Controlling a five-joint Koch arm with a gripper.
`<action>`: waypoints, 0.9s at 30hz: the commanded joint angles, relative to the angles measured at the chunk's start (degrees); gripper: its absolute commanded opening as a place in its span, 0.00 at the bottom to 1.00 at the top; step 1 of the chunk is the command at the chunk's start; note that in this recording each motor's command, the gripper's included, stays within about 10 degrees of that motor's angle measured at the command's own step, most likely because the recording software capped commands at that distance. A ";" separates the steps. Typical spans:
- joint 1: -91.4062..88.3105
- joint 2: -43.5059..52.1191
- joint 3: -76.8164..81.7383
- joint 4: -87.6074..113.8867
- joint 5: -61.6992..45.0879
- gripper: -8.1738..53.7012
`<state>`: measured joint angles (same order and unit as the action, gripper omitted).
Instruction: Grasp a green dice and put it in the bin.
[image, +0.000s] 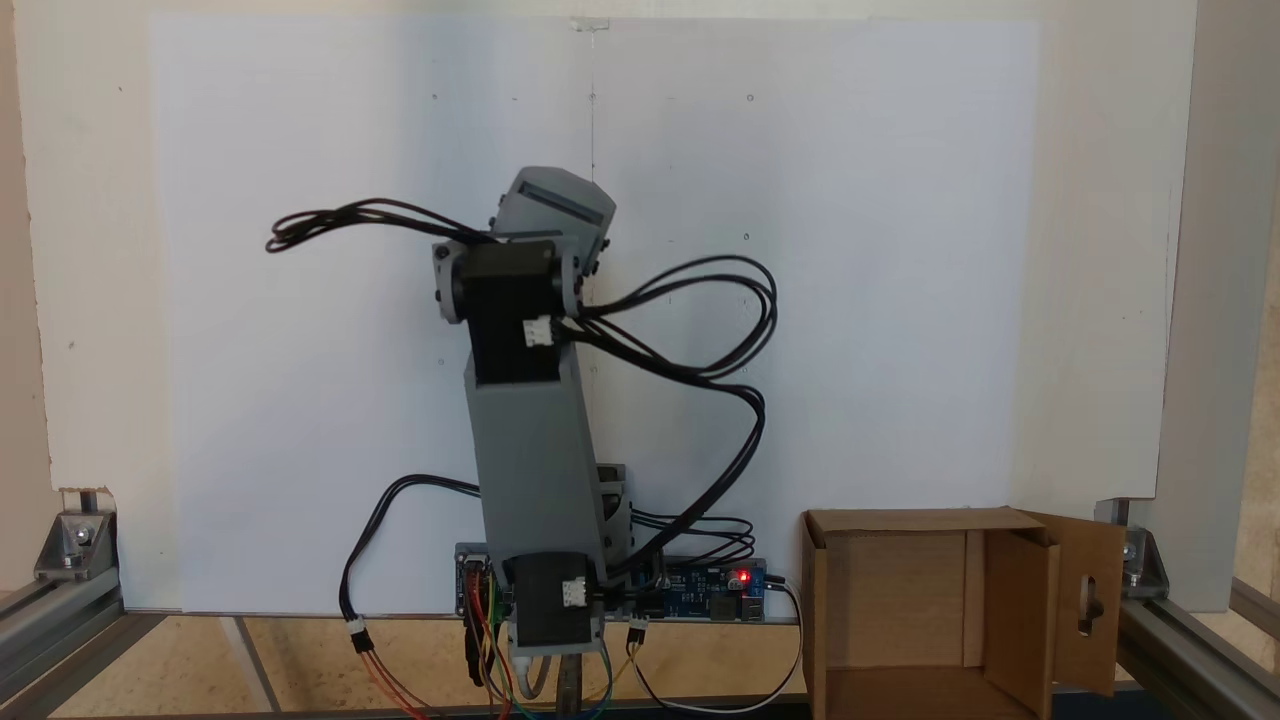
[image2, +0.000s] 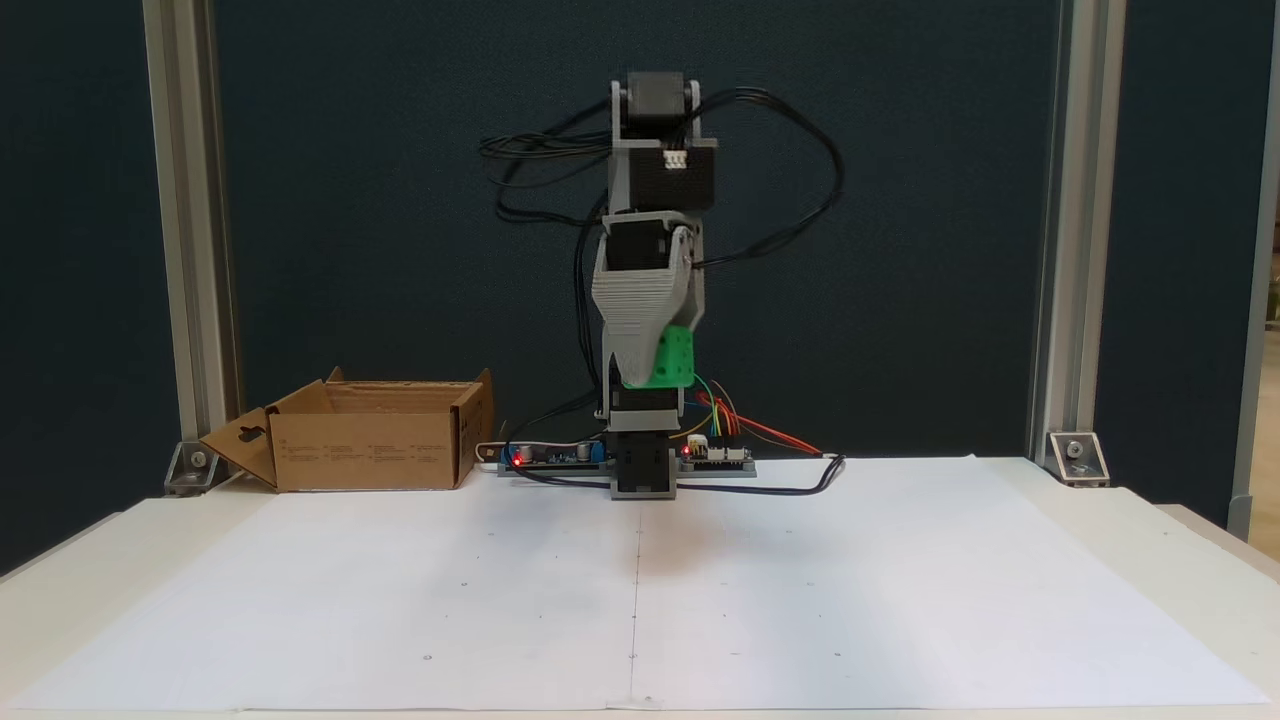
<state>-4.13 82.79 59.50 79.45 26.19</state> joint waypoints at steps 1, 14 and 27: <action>0.79 2.81 -3.08 9.82 -0.97 0.32; 34.10 6.86 -2.99 10.97 -12.37 0.32; 91.91 5.45 -7.65 1.58 -43.66 0.32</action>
<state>82.88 87.89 54.67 80.33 -10.37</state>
